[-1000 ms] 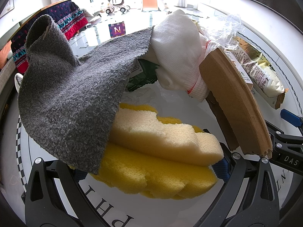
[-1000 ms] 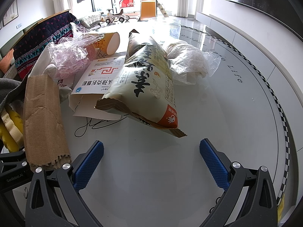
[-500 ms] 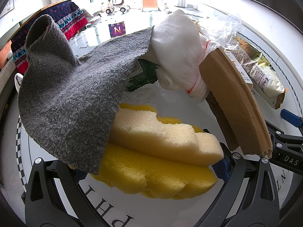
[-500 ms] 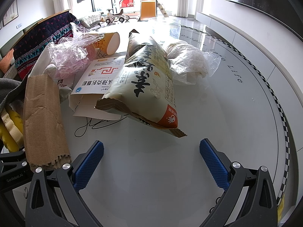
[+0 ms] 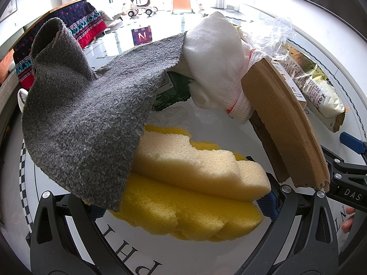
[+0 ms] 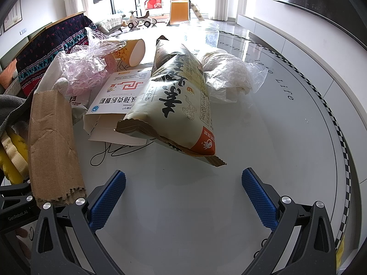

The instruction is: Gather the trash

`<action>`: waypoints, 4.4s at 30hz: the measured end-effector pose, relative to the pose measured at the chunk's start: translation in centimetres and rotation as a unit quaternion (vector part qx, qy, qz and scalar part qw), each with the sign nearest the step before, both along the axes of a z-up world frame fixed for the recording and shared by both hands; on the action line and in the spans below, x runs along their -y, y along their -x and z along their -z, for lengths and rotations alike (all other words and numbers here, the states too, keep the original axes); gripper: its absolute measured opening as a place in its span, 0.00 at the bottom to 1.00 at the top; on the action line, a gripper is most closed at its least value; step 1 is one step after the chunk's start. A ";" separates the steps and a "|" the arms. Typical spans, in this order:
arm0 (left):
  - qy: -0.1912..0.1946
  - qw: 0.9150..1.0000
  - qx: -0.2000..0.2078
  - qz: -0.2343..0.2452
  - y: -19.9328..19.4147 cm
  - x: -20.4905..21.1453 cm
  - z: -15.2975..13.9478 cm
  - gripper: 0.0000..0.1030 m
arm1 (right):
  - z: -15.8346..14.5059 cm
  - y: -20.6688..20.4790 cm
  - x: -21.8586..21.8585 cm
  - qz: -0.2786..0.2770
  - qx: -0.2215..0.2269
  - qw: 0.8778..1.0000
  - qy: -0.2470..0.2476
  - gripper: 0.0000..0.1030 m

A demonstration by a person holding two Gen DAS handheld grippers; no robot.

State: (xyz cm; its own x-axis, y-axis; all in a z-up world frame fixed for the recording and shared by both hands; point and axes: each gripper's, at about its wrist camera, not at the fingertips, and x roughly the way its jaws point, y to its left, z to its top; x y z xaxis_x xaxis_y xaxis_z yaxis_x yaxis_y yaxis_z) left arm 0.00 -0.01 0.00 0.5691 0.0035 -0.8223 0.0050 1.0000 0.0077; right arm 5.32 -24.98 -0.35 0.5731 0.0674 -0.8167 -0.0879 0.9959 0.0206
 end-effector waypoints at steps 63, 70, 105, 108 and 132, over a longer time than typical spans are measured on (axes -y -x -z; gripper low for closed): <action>0.156 0.985 -0.032 -0.061 4.6 -4.0 -2.0 0.94 | -5.8 2.7 -8.3 -0.175 0.026 0.984 -0.036 0.29; 0.212 0.972 -0.033 -0.094 3.2 -5.1 -2.0 0.87 | -6.1 3.2 -7.9 -0.177 0.030 0.983 -0.047 0.29; 0.118 0.985 0.107 -0.069 17.1 -10.0 -10.7 0.63 | -14.0 10.9 -10.8 -0.216 0.100 0.966 -0.098 0.09; 0.110 0.984 0.110 -0.086 18.9 -11.6 -10.6 0.63 | -13.7 11.8 -12.8 -0.238 0.092 0.962 -0.099 0.09; 0.049 0.946 0.013 -0.321 37.9 -24.9 0.3 0.64 | -7.6 26.6 -37.4 -0.499 -0.028 0.861 -0.095 0.10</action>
State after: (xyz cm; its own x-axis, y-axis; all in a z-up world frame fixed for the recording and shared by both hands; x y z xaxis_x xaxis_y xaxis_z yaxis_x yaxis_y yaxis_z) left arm -37.87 24.87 -0.25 0.4967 0.2790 -0.8218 -0.6016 0.7932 -0.0943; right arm -21.26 12.43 7.27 0.1133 0.6388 -0.7610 -0.8911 0.4041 0.2066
